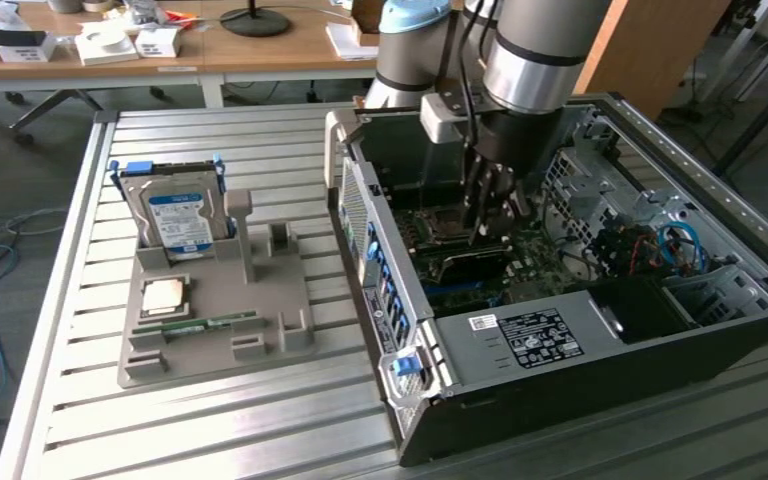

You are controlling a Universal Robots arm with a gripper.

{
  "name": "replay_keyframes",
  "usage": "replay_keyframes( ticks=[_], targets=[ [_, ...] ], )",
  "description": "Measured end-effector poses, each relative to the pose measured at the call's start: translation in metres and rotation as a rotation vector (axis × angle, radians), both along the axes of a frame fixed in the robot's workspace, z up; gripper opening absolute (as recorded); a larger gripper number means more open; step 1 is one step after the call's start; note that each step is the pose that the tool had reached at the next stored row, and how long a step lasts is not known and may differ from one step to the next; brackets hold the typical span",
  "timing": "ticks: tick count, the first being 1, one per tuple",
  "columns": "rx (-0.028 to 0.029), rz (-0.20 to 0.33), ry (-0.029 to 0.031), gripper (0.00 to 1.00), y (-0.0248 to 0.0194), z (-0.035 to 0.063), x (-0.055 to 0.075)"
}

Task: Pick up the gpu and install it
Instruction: 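Insert the gpu into the slot, then press down on the gpu until it lock into place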

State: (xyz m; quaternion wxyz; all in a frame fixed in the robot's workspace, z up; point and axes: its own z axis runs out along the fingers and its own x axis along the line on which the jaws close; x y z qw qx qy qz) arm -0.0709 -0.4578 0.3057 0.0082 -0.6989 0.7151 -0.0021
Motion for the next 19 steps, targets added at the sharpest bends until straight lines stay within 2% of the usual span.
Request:
replay_keyframes(
  ticks=[9,19],
  targets=[
    [-0.0001,0.000,0.0000,0.34,0.0000,0.0162,0.000],
    [0.0001,0.000,0.0000,0.34,0.0000,0.0166,0.000]
  ],
)
